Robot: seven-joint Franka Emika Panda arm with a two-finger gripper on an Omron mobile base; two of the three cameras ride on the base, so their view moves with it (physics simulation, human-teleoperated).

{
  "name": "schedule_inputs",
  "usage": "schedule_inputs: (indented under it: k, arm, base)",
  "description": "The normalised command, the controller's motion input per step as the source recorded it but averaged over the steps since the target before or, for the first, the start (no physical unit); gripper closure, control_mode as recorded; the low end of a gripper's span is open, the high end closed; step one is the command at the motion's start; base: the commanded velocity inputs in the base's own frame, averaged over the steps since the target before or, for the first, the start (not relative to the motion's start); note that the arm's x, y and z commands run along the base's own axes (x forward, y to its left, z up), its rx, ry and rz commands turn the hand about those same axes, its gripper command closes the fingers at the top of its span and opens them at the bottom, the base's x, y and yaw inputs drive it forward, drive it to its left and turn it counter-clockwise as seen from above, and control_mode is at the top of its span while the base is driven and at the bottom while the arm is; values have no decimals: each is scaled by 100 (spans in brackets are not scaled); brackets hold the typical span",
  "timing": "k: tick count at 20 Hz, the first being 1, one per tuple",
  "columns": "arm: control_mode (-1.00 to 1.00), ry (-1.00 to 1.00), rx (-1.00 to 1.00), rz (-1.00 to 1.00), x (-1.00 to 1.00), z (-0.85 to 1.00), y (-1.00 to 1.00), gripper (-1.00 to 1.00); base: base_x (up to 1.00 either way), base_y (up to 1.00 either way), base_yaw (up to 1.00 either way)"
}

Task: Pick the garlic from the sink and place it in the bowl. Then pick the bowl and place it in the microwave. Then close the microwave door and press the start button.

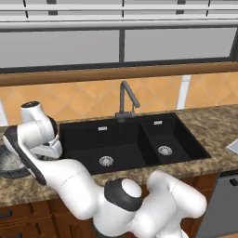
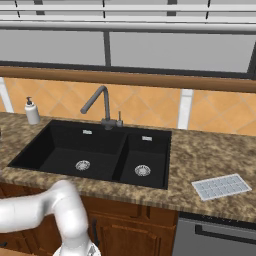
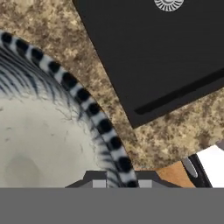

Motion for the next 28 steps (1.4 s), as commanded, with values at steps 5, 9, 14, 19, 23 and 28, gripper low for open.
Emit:
schedule_inputs:
  k: [5, 9, 14, 19, 23, 28]
  arm:
    - [-100, 0, 2, -9, -75, 38, -96, 100]
    - [-100, 0, 0, -10, -66, 49, -95, 100]
    - [-100, -8, 0, -13, -48, 50, -92, 100]
    - [-100, -18, 0, -15, -47, 49, -89, 100]
    - [-100, -12, 0, -15, -42, 55, -97, 100]
    - [-100, -11, 0, -15, -35, 47, -95, 100]
  base:
    - [0, 0, 0]
    - [0, 0, 0]
    - [0, 0, 0]
    - [0, 0, 0]
    - [0, 0, 0]
    - [0, 0, 0]
